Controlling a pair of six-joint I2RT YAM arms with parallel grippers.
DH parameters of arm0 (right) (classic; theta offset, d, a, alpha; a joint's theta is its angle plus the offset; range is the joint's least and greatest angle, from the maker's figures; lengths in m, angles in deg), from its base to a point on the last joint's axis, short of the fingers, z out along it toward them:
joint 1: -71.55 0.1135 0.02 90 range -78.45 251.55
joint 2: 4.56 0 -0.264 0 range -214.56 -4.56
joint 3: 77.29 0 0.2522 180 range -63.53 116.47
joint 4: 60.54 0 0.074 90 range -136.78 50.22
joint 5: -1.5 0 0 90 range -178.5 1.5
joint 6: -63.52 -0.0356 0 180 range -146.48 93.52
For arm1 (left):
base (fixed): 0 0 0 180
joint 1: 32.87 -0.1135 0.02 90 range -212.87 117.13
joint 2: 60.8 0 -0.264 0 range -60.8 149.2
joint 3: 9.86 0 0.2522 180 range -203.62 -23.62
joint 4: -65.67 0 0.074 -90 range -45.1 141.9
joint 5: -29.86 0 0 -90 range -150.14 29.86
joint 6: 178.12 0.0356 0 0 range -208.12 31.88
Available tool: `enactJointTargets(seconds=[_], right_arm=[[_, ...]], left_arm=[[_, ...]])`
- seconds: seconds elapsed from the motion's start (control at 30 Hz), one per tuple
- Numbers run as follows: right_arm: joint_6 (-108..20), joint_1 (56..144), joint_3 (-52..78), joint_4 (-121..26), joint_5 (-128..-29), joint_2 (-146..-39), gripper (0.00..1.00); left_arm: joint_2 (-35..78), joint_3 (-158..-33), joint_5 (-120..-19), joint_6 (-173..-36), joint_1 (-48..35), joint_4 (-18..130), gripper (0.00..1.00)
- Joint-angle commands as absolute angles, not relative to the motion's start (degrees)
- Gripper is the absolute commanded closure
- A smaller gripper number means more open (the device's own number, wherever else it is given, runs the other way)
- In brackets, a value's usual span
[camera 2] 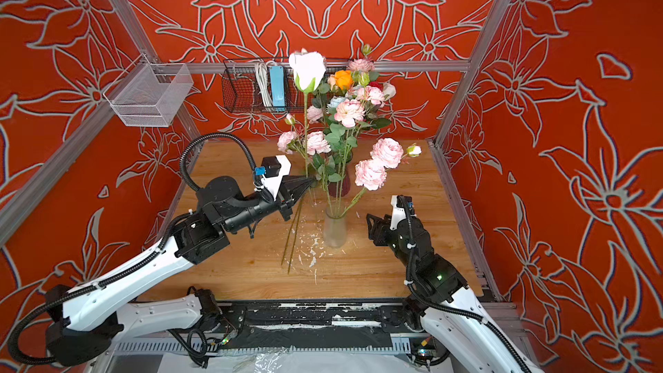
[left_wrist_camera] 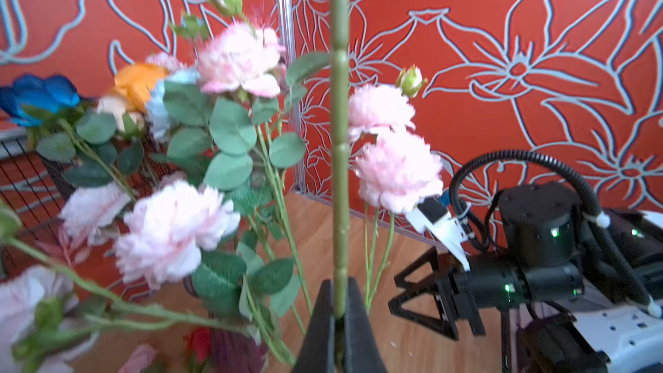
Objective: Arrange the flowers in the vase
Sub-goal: 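Lift the white rose high above the glass cup with the left gripper, then lower the white rose stem into the glass cup and open the left gripper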
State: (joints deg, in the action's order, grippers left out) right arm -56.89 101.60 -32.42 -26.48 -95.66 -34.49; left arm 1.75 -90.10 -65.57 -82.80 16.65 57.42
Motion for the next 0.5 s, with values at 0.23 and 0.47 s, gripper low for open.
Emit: enactJointTargets(seconds=[0.23,0.47], right_arm=[[-54.87,101.11,-29.98,-26.72,-97.97,-34.10,0.34],[-54.78,101.00,-30.47,-26.93,-97.68,-33.85,0.34]], left_arm=[[15.38,-95.15,-62.71,-78.12,17.06,69.84,1.00],[18.76,-89.36,-60.82,-80.42,17.14,75.32,1.00]])
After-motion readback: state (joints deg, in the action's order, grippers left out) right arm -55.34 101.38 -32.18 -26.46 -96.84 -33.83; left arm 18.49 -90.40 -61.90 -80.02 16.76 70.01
